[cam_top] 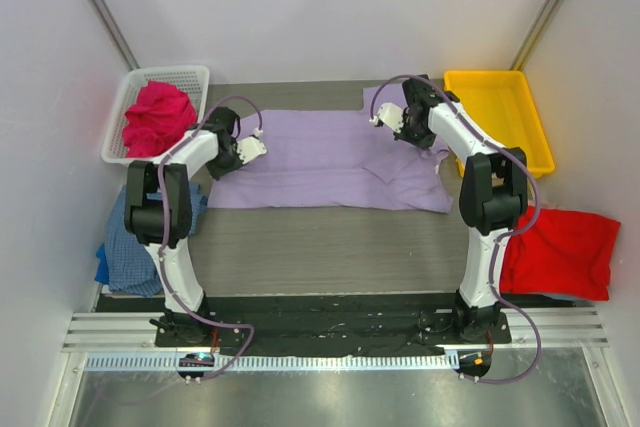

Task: Fold and stack the t-shirts
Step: Fold the flattened tshirt in 1/3 of the way

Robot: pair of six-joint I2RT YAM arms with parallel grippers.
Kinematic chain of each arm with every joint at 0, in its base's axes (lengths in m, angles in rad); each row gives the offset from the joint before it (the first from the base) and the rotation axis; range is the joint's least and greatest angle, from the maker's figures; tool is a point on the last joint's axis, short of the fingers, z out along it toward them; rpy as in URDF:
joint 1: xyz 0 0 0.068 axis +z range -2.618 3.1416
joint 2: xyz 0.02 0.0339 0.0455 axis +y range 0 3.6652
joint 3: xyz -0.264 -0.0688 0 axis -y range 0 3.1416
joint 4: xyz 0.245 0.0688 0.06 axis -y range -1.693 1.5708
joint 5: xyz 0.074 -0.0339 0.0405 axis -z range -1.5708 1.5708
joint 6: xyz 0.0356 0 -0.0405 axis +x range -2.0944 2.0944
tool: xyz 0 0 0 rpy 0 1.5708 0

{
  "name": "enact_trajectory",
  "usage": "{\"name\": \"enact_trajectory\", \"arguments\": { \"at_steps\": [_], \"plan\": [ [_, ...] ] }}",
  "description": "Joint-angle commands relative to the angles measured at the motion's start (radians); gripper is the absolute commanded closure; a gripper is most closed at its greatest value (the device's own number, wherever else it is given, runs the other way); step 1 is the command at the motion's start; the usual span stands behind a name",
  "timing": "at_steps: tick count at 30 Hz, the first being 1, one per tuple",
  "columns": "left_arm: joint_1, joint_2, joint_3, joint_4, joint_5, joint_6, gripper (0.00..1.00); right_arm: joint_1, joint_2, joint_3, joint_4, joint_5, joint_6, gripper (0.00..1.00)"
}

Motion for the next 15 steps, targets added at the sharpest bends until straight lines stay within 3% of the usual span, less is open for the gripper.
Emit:
{"name": "enact_trajectory", "arguments": {
  "at_steps": [1,8,10,11,12,15],
  "plan": [
    [0.008,0.014,0.041,0.037,-0.029,-0.013,1.0,-0.01,0.014,0.043,0.026,0.027,-0.011,0.99],
    [0.008,0.023,0.036,0.061,-0.038,-0.028,1.0,-0.013,0.034,0.044,0.037,0.039,-0.008,0.99],
    [0.007,0.025,0.036,0.067,-0.041,-0.031,0.99,-0.011,0.04,0.046,0.045,0.043,-0.002,0.93],
    [0.007,0.026,0.036,0.072,-0.043,-0.031,0.97,-0.013,0.04,0.041,0.046,0.045,0.001,0.87],
    [0.005,0.025,0.036,0.075,-0.044,-0.035,0.94,-0.011,0.042,0.041,0.049,0.045,0.007,0.74],
    [0.005,0.014,0.024,0.1,-0.044,-0.046,0.87,-0.011,0.037,0.041,0.06,0.047,0.018,0.6]
  ]
}}
